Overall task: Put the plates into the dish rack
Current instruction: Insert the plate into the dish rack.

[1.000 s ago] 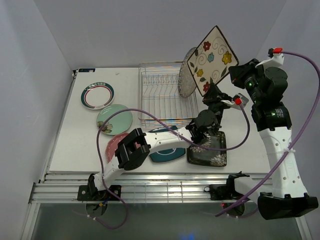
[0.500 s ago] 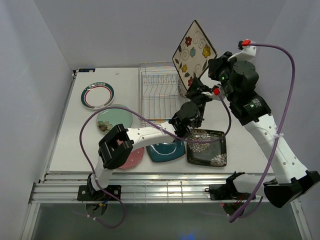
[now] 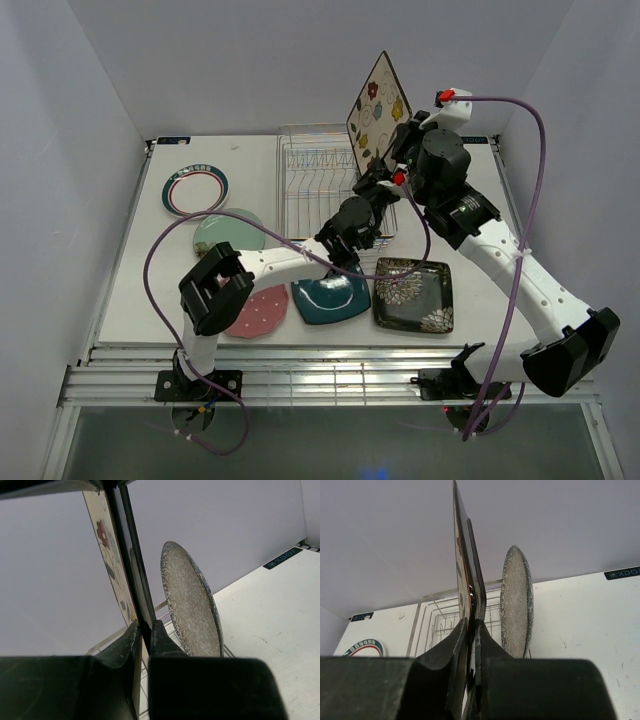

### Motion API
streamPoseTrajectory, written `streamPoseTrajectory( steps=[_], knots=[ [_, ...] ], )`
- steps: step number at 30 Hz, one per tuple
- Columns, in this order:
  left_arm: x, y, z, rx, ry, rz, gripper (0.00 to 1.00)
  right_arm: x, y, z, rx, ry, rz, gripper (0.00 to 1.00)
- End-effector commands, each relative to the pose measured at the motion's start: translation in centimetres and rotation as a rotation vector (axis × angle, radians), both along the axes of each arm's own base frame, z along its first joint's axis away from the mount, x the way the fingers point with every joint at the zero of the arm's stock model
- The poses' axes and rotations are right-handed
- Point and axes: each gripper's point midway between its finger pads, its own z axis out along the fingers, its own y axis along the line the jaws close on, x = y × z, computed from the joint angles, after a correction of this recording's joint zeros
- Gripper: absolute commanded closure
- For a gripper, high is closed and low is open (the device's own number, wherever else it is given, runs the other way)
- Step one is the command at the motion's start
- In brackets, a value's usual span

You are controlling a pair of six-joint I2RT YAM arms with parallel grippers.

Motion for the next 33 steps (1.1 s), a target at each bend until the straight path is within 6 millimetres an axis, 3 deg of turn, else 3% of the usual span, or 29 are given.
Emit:
streamPoseTrajectory(
  steps=[1, 11, 33],
  knots=[
    [0.1, -0.6, 1.8, 0.006, -0.021, -0.134, 1.00, -2.6, 3.8, 7.4, 0.111, -0.232, 0.148, 0.92],
    [3.6, 0.2, -3.2, -0.005, 0.066, -0.141, 1.00, -1.2, 4.6, 4.9, 0.019, -0.247, 0.085, 0.92],
    [7.2, 1.1, -12.1, -0.016, 0.191, -0.131, 1.00, 1.6, 7.2, -0.6, -0.100, -0.209, 0.101, 0.92]
  ],
)
